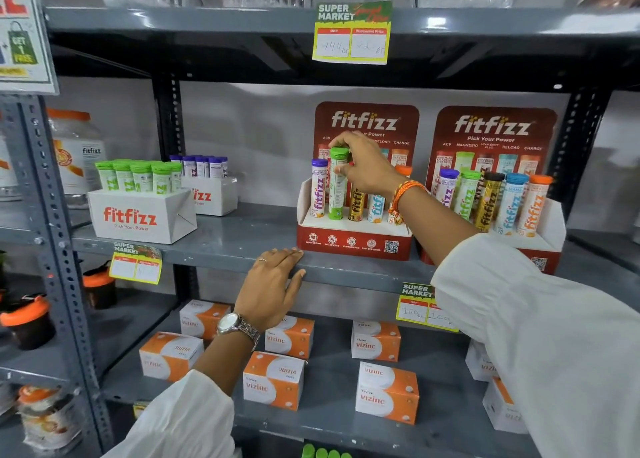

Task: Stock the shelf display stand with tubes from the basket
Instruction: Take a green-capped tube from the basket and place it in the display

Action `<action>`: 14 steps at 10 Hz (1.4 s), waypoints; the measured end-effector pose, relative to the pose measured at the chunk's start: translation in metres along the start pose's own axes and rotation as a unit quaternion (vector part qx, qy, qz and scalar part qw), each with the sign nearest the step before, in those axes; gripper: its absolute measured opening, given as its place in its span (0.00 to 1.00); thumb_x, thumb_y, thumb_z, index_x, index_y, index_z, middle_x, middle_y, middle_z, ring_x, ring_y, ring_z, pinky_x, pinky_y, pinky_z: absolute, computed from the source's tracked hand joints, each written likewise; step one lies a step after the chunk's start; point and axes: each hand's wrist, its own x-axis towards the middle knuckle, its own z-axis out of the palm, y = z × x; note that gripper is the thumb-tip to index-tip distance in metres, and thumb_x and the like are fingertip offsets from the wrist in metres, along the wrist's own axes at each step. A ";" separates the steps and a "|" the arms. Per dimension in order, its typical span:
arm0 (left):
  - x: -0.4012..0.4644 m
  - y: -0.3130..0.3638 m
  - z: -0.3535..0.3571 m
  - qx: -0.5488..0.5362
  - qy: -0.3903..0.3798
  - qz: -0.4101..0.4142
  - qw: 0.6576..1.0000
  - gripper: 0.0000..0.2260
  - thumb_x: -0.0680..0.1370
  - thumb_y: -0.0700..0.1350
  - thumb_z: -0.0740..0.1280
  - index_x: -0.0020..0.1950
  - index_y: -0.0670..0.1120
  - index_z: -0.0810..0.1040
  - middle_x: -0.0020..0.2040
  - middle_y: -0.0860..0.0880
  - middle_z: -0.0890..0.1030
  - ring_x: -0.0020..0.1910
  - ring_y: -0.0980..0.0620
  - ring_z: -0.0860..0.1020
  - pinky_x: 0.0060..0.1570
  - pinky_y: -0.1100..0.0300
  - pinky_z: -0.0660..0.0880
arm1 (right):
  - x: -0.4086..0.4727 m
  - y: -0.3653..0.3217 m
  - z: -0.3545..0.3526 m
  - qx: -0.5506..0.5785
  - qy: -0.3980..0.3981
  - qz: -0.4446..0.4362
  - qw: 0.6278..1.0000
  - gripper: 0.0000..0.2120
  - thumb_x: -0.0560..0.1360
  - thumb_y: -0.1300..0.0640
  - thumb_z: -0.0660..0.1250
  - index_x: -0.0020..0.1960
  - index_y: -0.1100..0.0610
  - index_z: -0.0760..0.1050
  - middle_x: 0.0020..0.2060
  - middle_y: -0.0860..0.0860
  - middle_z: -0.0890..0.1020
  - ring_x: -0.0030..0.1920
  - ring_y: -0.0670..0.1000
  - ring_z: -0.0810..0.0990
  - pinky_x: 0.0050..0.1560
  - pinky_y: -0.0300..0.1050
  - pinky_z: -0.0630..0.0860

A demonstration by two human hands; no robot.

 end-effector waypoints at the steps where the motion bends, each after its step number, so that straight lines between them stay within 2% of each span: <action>1: 0.000 0.000 0.000 -0.002 0.001 0.000 1.000 0.20 0.80 0.54 0.58 0.67 0.45 0.76 0.63 0.45 0.80 0.62 0.45 0.77 0.66 0.50 0.69 | 0.000 0.002 -0.001 -0.002 0.002 0.010 1.000 0.19 0.74 0.66 0.72 0.62 0.56 0.74 0.60 0.54 0.75 0.61 0.53 0.75 0.64 0.51 0.76; 4: 0.001 -0.001 0.001 -0.002 -0.006 -0.005 1.000 0.21 0.80 0.55 0.57 0.68 0.45 0.75 0.65 0.45 0.79 0.63 0.45 0.76 0.67 0.48 0.68 | -0.001 0.004 0.001 -0.012 0.005 0.021 1.000 0.18 0.74 0.65 0.72 0.62 0.56 0.74 0.60 0.53 0.75 0.62 0.52 0.73 0.64 0.48 0.73; 5: 0.000 -0.001 0.000 -0.002 -0.006 -0.005 1.000 0.21 0.80 0.55 0.58 0.68 0.45 0.75 0.64 0.45 0.79 0.63 0.45 0.76 0.67 0.49 0.68 | -0.001 0.004 0.003 -0.028 -0.001 0.021 0.999 0.16 0.74 0.64 0.72 0.60 0.56 0.74 0.60 0.52 0.75 0.60 0.50 0.71 0.61 0.44 0.70; 7: 0.000 -0.001 0.000 -0.005 -0.008 -0.005 1.000 0.21 0.81 0.55 0.58 0.69 0.45 0.75 0.65 0.46 0.79 0.64 0.45 0.76 0.67 0.50 0.67 | 0.001 0.000 -0.002 -0.079 -0.015 -0.029 0.996 0.19 0.75 0.60 0.73 0.63 0.57 0.72 0.62 0.53 0.76 0.59 0.49 0.71 0.60 0.45 0.71; 9: 0.001 -0.004 0.001 -0.006 -0.013 0.000 1.000 0.21 0.81 0.55 0.58 0.69 0.46 0.74 0.66 0.46 0.78 0.65 0.45 0.75 0.68 0.51 0.65 | 0.007 -0.007 -0.002 -0.096 -0.054 -0.035 0.993 0.08 0.75 0.54 0.73 0.52 0.56 0.79 0.50 0.49 0.79 0.51 0.50 0.77 0.55 0.50 0.78; 10: 0.001 -0.003 0.000 -0.009 -0.016 -0.002 1.000 0.21 0.81 0.55 0.58 0.70 0.46 0.74 0.67 0.46 0.78 0.66 0.45 0.74 0.68 0.51 0.65 | 0.011 -0.012 -0.011 -0.081 -0.108 -0.013 0.991 0.10 0.77 0.57 0.71 0.58 0.56 0.79 0.57 0.51 0.79 0.57 0.50 0.76 0.60 0.51 0.76; 11: 0.000 -0.003 0.001 -0.008 -0.013 0.003 1.000 0.20 0.81 0.54 0.58 0.70 0.45 0.74 0.66 0.46 0.78 0.65 0.45 0.75 0.68 0.51 0.65 | 0.014 -0.015 -0.019 -0.086 -0.151 0.012 0.985 0.13 0.78 0.60 0.68 0.63 0.56 0.78 0.61 0.52 0.77 0.59 0.53 0.77 0.58 0.51 0.78; 12: 0.000 -0.004 0.002 -0.005 -0.006 0.004 1.000 0.21 0.81 0.54 0.58 0.69 0.45 0.74 0.66 0.45 0.78 0.65 0.45 0.75 0.68 0.51 0.65 | 0.015 -0.016 -0.018 -0.145 -0.108 0.005 0.983 0.17 0.76 0.51 0.72 0.61 0.57 0.77 0.55 0.52 0.79 0.56 0.51 0.76 0.53 0.48 0.75; 13: 0.001 -0.005 0.003 -0.004 -0.009 0.002 1.000 0.21 0.81 0.54 0.58 0.70 0.46 0.74 0.66 0.46 0.78 0.65 0.45 0.75 0.69 0.50 0.65 | 0.017 -0.015 -0.012 -0.208 -0.072 0.000 0.975 0.20 0.73 0.42 0.72 0.56 0.56 0.77 0.50 0.53 0.81 0.51 0.53 0.79 0.49 0.52 0.79; 14: 0.001 -0.006 0.003 -0.001 -0.015 0.003 1.000 0.21 0.81 0.55 0.57 0.70 0.46 0.73 0.67 0.46 0.77 0.66 0.45 0.74 0.69 0.52 0.63 | 0.016 -0.011 -0.006 -0.273 -0.072 -0.003 0.959 0.22 0.74 0.39 0.69 0.57 0.55 0.77 0.53 0.56 0.79 0.56 0.56 0.77 0.55 0.55 0.76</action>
